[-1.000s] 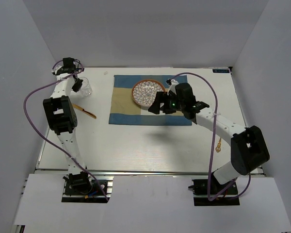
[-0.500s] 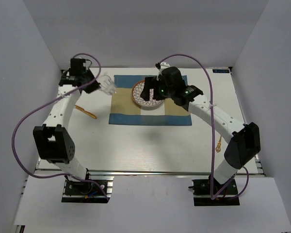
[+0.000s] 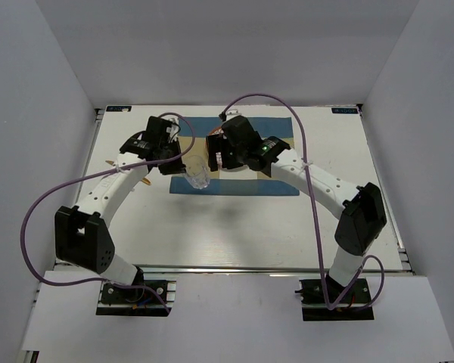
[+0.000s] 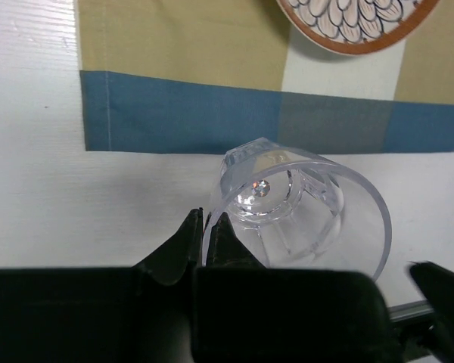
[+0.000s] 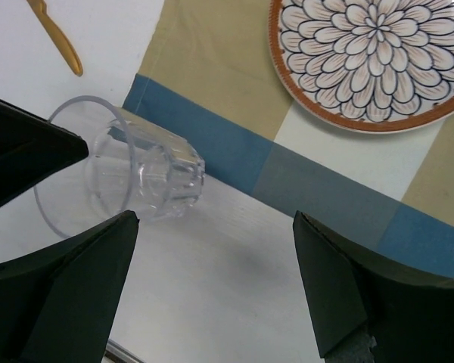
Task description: Set the dinner table for one person
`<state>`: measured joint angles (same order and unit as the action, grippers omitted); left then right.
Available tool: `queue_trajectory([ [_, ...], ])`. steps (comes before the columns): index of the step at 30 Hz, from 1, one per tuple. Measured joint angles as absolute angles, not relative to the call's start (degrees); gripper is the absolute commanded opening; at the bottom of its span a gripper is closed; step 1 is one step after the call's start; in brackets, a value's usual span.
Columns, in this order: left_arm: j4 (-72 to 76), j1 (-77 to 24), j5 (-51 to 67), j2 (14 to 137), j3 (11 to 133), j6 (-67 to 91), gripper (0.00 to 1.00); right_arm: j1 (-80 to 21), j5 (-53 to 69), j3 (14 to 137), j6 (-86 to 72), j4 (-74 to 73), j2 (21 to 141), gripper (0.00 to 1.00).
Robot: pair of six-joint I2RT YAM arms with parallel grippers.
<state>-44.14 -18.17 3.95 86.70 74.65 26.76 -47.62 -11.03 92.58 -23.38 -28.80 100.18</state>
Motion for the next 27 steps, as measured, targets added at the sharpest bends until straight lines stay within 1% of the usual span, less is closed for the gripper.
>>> queue_trajectory([
  [11, -46.5, -21.0, 0.4, 86.0, 74.7, 25.1, 0.0, -50.3, -13.9, 95.0, -23.8, -30.5, 103.1, 0.88],
  [15, -46.2, -22.9, 1.2, 86.0, 74.7, 25.1, 0.0, -50.9, -13.8, 94.8, -25.1, -28.7, 103.1, 0.88],
  [18, -46.2, -23.9, 2.1, 86.0, 74.7, 25.1, 0.0, -51.5, -13.7, 94.8, -25.5, -27.9, 103.1, 0.86],
  [20, -45.9, -24.1, 3.0, 86.0, 74.7, 25.1, 0.0, -51.9, -13.6, 94.9, -25.5, -28.0, 103.2, 0.84],
  [22, -45.7, -24.1, 3.7, 86.0, 74.7, 25.1, 0.0, -52.1, -13.7, 96.0, -25.5, -28.5, 104.2, 0.75],
  [23, -45.7, -24.1, 4.0, 86.0, 74.7, 25.1, 0.0, -52.2, -13.9, 96.6, -25.5, -28.5, 104.9, 0.66],
  [26, -45.7, -24.3, 4.1, 85.6, 74.8, 25.3, 0.0, -52.3, -14.9, 97.4, -25.7, -28.7, 107.3, 0.56],
  [27, -45.8, -24.3, 4.1, 85.5, 75.1, 25.4, 0.0, -52.3, -15.1, 97.4, -25.6, -29.1, 108.0, 0.44],
])
